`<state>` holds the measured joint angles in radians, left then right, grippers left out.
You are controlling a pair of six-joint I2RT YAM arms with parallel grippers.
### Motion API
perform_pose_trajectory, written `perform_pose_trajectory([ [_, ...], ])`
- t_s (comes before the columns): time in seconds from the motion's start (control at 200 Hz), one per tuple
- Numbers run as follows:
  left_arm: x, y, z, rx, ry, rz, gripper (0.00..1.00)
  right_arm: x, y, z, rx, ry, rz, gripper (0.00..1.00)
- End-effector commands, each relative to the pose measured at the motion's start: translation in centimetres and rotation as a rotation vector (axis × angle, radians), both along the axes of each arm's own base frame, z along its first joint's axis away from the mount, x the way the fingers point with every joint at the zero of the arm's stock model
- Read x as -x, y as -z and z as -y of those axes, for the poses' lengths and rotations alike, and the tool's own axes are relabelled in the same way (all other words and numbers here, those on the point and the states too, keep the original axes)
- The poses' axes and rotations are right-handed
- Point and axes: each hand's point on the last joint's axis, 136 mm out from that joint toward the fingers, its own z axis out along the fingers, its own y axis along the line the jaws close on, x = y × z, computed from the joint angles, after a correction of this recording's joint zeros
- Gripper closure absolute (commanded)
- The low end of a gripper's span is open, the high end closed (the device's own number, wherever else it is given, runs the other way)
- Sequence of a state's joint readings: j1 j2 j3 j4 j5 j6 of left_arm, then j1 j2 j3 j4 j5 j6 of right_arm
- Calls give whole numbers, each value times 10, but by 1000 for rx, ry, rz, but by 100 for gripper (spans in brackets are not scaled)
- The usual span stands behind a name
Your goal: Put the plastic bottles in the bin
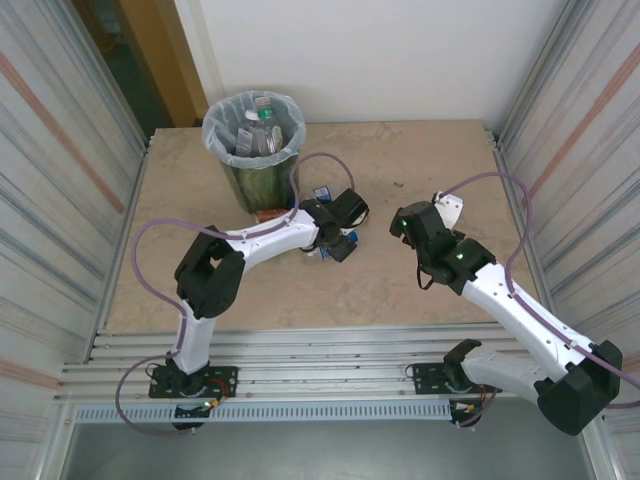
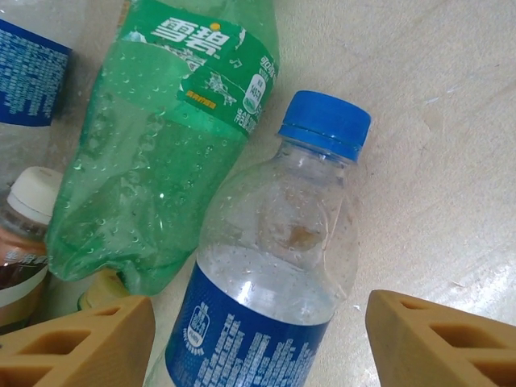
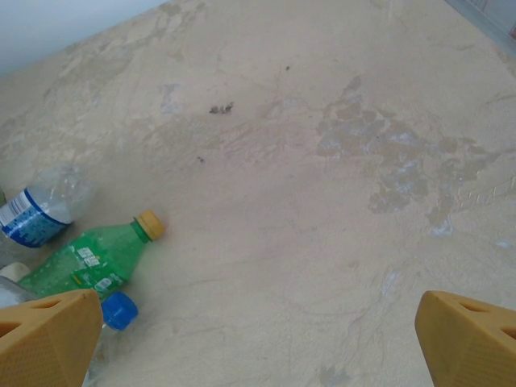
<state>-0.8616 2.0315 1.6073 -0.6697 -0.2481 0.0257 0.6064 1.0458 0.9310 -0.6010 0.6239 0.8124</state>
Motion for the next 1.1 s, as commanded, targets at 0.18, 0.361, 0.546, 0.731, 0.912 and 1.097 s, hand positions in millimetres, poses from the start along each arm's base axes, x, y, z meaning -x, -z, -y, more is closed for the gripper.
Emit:
perform_pose_trajectory([
  [0.18,2,12,2,-47,3,-27,36,5,1,8,-15,35,-2,2],
  [0.361,6,24,2,-62,3,-56,36,4,2,8,-16,35,-6,2],
  [0.546,11,40,-4,-91,-4,-88,35,3,1,8,-18,36,-5,2],
  [0.731,17,49,-7,-95,-16,-116,35,2,1,7,-21,32,-4,2],
  [0.912,21,57,-7,-95,-17,-138,33,3,4,7,-21,33,-10,2],
  [1.097,25,64,-7,-101,-18,-155,32,4,3,9,-17,40,-10,2],
])
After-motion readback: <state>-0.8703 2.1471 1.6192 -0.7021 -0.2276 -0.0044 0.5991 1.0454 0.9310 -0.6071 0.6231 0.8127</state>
